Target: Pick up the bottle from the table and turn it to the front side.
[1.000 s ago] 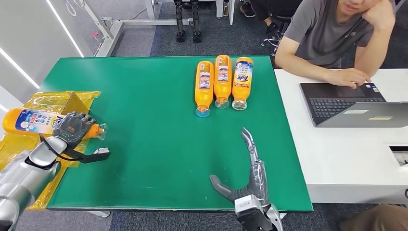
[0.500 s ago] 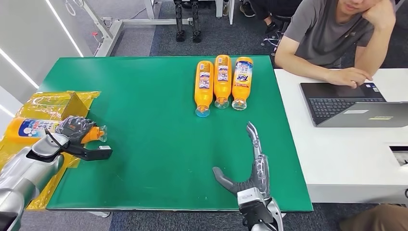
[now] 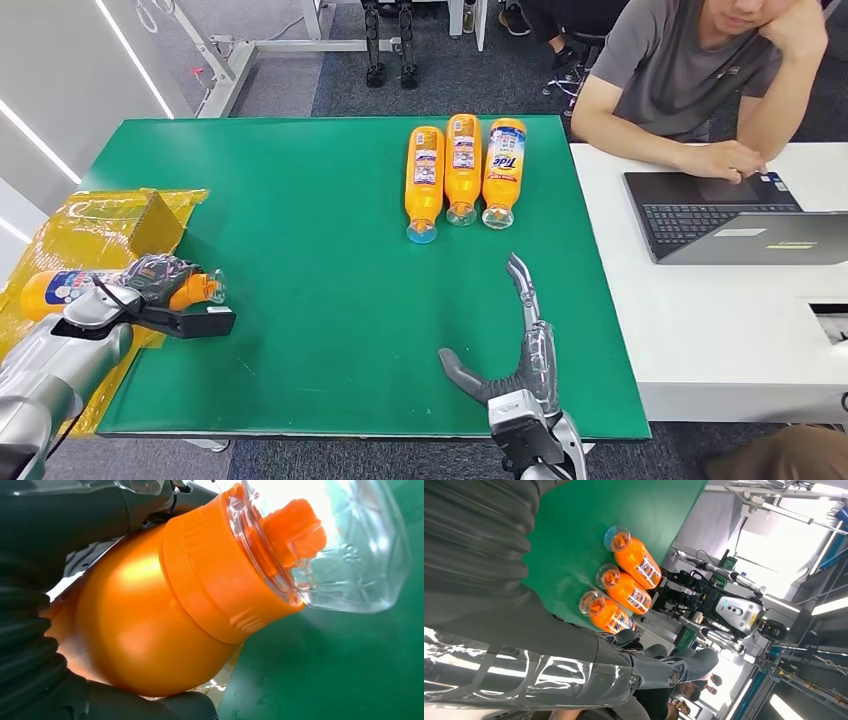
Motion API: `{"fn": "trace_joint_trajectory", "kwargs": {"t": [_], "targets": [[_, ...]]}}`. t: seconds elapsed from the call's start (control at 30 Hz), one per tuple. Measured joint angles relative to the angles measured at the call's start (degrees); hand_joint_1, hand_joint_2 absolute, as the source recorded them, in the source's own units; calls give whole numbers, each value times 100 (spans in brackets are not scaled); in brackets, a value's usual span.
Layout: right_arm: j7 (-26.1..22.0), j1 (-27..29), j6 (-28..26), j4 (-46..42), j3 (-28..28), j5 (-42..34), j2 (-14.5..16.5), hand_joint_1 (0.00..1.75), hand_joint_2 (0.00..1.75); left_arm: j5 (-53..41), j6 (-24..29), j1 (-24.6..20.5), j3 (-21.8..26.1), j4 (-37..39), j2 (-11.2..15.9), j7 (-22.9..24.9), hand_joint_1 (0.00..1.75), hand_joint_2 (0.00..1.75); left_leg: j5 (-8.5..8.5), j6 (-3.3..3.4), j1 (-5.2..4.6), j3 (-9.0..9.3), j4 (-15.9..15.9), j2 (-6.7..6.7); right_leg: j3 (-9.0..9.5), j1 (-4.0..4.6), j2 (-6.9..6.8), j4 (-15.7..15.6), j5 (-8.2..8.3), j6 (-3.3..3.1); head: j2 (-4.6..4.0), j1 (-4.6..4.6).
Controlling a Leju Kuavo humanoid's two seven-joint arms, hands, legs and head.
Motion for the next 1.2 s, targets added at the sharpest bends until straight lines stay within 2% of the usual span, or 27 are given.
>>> {"fn": "trace_joint_trajectory", "kwargs": {"t": [0.23,0.27,0.37,0.4,0.97,1.2], "targets": [[37,-4,115,0,1,20,1,0,175,173,-72,103,79,0,8,-161,175,175,-1,0,0,0,-1,-1,0,0,0,0,-1,0,0,0],[39,-4,123,0,1,22,0,0,175,192,-67,115,86,-1,12,-187,148,175,-1,0,0,0,-1,-1,1,0,-1,0,-1,0,0,1],[39,0,121,0,2,32,-2,0,175,219,-48,147,90,-2,17,-249,17,175,0,0,0,2,-1,-1,1,0,-1,0,-1,0,0,0],[39,5,114,-1,2,33,-2,0,175,218,-38,155,90,-2,15,-252,0,175,0,0,-1,3,-1,-1,2,0,-1,0,-1,0,0,0],[96,160,54,-140,4,36,-2,0,175,186,195,227,85,-2,18,-99,0,175,0,0,-1,12,-2,1,12,0,-1,2,0,0,0,0],[115,195,38,-151,4,30,-2,0,175,-157,699,299,-54,-6,140,156,0,175,0,0,0,15,-3,4,12,0,3,2,0,-1,0,0]]}}
